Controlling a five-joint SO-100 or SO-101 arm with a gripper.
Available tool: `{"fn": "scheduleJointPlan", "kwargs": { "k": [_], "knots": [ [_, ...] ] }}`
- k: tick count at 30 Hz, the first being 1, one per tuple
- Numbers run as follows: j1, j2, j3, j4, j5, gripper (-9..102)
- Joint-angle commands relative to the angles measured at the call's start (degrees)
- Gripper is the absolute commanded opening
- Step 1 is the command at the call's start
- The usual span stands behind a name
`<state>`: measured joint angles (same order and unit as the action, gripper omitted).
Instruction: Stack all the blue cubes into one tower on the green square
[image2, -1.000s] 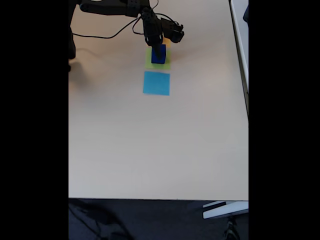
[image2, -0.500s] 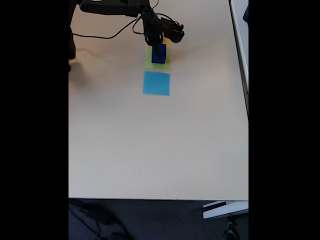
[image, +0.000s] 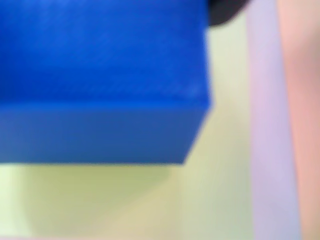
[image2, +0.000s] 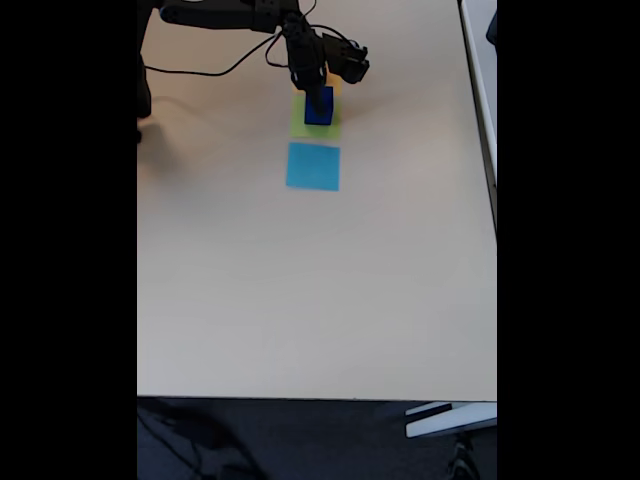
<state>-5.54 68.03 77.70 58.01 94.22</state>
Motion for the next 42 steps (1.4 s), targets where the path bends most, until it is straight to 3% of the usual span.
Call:
{"fn": "scheduleJointPlan", "kwargs": {
  "k": [1, 42],
  "knots": [
    [-0.1, 4.8, -0.3, -1.1, -0.6, 16],
    [-0.2, 5.3, 0.4, -0.5, 0.7, 29]
  ]
}}
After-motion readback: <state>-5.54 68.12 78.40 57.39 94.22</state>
